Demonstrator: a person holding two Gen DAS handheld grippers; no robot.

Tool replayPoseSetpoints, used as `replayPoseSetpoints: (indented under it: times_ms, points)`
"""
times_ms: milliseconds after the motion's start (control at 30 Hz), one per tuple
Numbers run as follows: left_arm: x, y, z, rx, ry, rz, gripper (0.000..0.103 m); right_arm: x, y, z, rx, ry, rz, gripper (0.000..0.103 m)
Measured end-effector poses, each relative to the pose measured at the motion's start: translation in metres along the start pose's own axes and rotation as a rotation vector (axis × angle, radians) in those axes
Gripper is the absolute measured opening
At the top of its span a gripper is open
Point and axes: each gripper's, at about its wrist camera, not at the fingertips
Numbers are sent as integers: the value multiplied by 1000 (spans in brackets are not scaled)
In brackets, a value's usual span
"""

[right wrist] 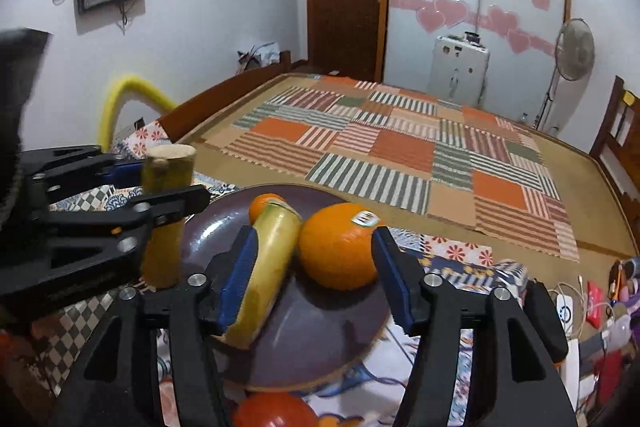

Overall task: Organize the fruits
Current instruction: 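Lay the yellow cylinder on the plate with the left tool while the right tool lays its cylinder beside it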

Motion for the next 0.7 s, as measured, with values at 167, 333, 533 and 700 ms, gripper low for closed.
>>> replayPoseSetpoints:
  times_ms: [167, 333, 533, 700]
  points:
    - [22, -1, -3, -38, 24, 55, 35, -17, 10, -11, 8, 30, -26, 59]
    - [33, -3, -4, -75, 57, 88, 35, -20, 15, -14, -8, 39, -26, 59]
    - [40, -6, -9, -73, 58, 116, 35, -24, 20, -14, -16, 36, -32, 59]
    - [27, 0, -9, -50, 55, 108, 39, -28, 23, -14, -10, 31, -31, 59]
Point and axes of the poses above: each gripper's, at about its wrist camera, not at the fingertips, and x roughly the way its jaws point, z to its left, y to its underside, and after that the axes turned 5 degrees about -z, right-handed
